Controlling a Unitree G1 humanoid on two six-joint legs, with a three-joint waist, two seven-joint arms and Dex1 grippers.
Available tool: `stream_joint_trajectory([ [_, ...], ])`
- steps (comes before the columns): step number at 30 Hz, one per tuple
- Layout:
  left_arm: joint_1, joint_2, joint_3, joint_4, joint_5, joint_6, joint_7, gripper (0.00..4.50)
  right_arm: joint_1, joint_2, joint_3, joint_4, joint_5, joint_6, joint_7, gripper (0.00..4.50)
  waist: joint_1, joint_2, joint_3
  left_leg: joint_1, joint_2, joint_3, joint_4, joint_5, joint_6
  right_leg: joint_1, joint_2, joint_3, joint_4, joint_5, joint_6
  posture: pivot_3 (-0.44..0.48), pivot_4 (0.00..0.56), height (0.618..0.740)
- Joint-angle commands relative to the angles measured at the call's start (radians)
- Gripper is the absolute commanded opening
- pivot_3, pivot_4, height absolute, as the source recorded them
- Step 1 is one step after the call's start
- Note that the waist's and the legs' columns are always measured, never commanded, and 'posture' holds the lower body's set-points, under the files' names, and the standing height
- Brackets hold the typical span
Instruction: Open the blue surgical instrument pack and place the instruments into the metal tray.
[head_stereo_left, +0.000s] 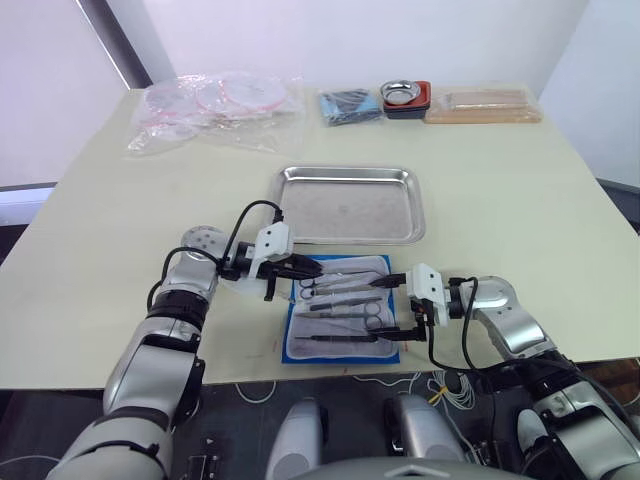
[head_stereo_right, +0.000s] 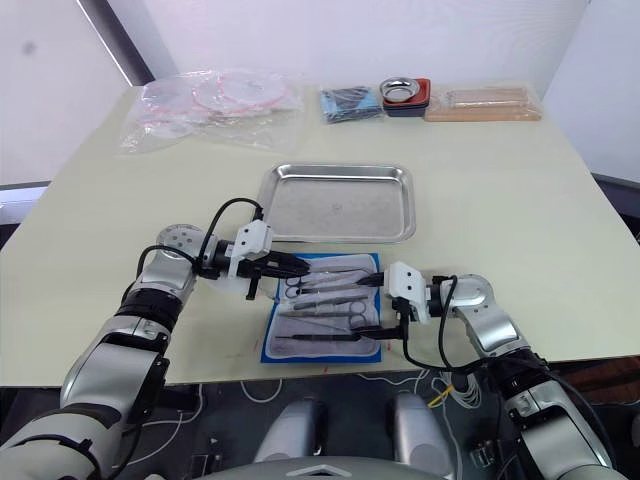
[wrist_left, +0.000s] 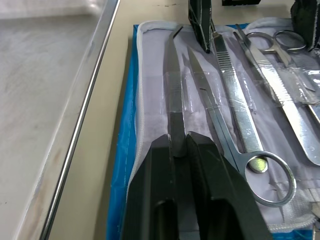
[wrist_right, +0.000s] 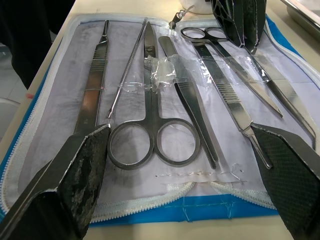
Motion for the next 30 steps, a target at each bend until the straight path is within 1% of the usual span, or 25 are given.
stream_joint_trajectory([
  [1,0.005,0.004,-0.011,0.031,0.030,-0.014,0.005,0.10,0.037,-0.013,0.050,0.074,-0.081,0.038,-0.021,4.50,0.000,0.000,-0.001,0.000,0.000,0.000,0.000,0.000,0.000,0.000,0.000,0.000,0.000,0.000,0.000,0.000,0.150,0.740],
  [5,-0.002,0.000,-0.005,0.006,0.021,-0.002,0.002,0.10,0.034,-0.014,0.056,0.080,-0.086,0.052,-0.020,4.50,0.000,0.001,-0.001,0.000,0.000,0.000,0.000,0.000,0.000,0.000,0.000,0.000,0.000,0.000,0.000,0.000,0.150,0.740],
  [8,-0.009,0.003,0.009,-0.030,-0.005,0.044,-0.013,0.10,0.033,-0.015,0.061,0.081,-0.089,0.057,-0.017,4.50,0.000,0.000,-0.001,0.000,0.000,0.000,0.000,0.000,0.000,0.000,0.000,0.000,0.000,0.000,0.000,0.000,0.150,0.740],
  [12,-0.006,0.027,0.004,-0.097,-0.011,0.086,-0.038,0.10,0.031,-0.012,0.061,0.087,-0.088,0.059,-0.016,4.50,0.000,0.000,-0.001,0.000,0.000,0.000,0.000,0.000,0.000,0.000,0.000,0.000,0.000,0.000,0.000,0.000,0.150,0.740],
  [17,-0.005,0.063,-0.002,-0.135,0.010,0.107,-0.034,0.10,0.024,-0.027,0.085,0.086,-0.102,0.123,-0.003,4.50,-0.005,0.000,-0.001,0.000,0.001,0.000,0.000,0.000,0.000,0.000,0.001,0.000,0.000,0.000,0.000,0.000,0.150,0.740],
  [25,-0.002,0.084,0.003,-0.185,0.007,0.149,-0.026,0.10,0.019,-0.046,0.109,0.067,-0.110,0.228,-0.008,4.50,-0.004,0.000,-0.002,0.000,0.001,-0.001,0.000,0.000,0.000,0.000,0.001,0.000,0.000,0.000,0.000,0.000,0.150,0.740],
  [30,0.000,0.099,0.000,-0.221,0.013,0.171,-0.023,0.10,0.021,-0.052,0.111,0.055,-0.111,0.249,-0.011,4.50,-0.004,0.000,-0.002,0.000,0.001,-0.001,0.000,0.000,0.000,0.000,0.001,0.000,0.000,-0.001,-0.001,0.000,0.150,0.740],
])
